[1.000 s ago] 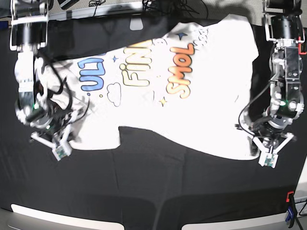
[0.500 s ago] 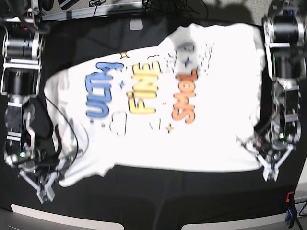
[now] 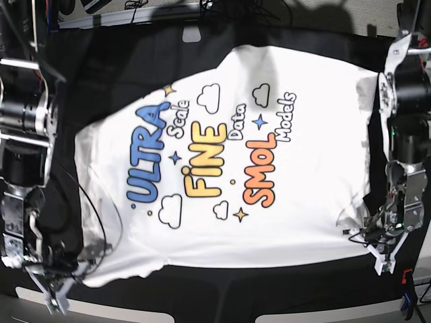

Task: Layout the t-shirt on the table in an organized manner, then fold the t-shirt properly
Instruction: 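Pull both grippers apart along the shirt sides to stretch it flat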

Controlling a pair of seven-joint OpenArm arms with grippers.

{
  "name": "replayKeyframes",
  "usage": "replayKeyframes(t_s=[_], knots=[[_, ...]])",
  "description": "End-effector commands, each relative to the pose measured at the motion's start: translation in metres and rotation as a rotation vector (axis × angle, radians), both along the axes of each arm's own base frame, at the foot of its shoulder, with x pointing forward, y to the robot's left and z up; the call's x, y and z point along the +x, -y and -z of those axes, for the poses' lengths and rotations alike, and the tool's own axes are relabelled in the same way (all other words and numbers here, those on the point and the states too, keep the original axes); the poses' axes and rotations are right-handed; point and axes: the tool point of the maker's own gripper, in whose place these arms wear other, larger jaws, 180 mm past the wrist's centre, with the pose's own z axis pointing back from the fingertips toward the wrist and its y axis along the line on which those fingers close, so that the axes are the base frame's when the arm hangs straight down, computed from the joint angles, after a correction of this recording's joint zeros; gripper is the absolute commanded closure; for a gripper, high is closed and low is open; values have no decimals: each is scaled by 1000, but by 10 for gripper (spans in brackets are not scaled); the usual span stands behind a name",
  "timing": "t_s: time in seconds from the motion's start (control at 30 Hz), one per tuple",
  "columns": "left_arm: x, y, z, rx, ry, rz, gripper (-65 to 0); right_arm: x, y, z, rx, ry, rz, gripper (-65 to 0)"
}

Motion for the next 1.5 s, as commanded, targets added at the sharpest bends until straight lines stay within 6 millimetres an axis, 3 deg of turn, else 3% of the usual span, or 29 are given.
replayKeyframes(t_s=[0.0,0.2,0.33,0.6,0.97,1.47], knots=[[20,-11,-36,11,95,-20,0,17,-7,-39,12,101,-11,0],[36,-12,-63,24,208,-15,0,38,-61,-55,1,163,-89,0],[38,-12,-67,59,239,1,0,42,-78,-55,-9,186,-109,0],[39,-12,-73,63,294,6,0,47,-65,-46,-40,207,-42,0],[44,-13,-84,66,321,5,0,56,-62,-71,-58,244,-36,0],[44,-15,-85,92,338,13,0,55,-63,-69,-52,238,-35,0]])
